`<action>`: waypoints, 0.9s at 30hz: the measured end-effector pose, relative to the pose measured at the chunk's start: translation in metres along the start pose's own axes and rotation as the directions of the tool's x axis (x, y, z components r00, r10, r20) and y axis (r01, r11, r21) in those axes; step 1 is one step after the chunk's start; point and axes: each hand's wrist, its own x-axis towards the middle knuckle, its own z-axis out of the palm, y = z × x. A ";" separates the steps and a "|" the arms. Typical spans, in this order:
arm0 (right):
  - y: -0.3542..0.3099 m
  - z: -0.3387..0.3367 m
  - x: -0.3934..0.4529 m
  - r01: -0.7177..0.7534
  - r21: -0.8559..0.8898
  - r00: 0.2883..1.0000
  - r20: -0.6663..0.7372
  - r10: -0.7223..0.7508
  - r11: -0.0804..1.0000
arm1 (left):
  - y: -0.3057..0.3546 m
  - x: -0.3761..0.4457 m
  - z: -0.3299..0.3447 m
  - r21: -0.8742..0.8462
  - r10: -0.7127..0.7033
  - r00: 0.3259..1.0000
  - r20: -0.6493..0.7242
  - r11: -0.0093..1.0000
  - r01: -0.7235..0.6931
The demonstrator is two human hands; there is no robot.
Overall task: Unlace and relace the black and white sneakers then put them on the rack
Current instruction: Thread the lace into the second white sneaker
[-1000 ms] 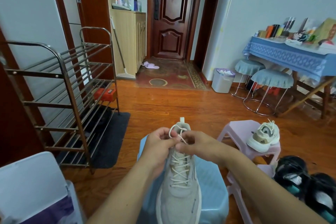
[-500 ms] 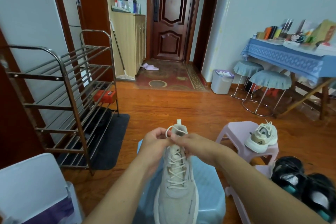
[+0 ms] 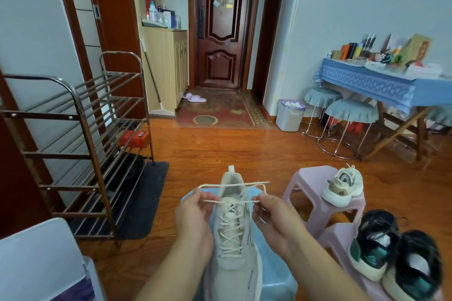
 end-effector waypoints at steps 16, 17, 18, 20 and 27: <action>-0.031 0.019 0.007 0.622 -0.774 0.752 0.548 -0.367 0.120 | -0.007 0.019 0.015 0.761 -0.012 0.772 0.635 0.180 -0.623; -0.033 0.017 0.010 0.578 -0.816 0.769 0.536 -0.348 0.021 | -0.004 0.022 0.013 0.780 -0.046 0.800 0.598 0.265 -0.567; -0.034 0.013 0.011 0.524 -0.850 0.779 0.506 -0.370 -0.059 | -0.002 0.021 0.012 0.786 -0.079 0.817 0.571 0.339 -0.517; -0.042 0.006 0.013 0.396 -0.895 0.765 0.445 -0.466 -0.204 | 0.003 0.019 0.012 0.769 -0.104 0.814 0.571 0.414 -0.487; -0.032 0.013 0.012 0.512 -0.838 0.857 0.483 -0.180 0.191 | 0.013 0.033 -0.002 0.706 -0.157 0.758 0.633 0.519 -0.482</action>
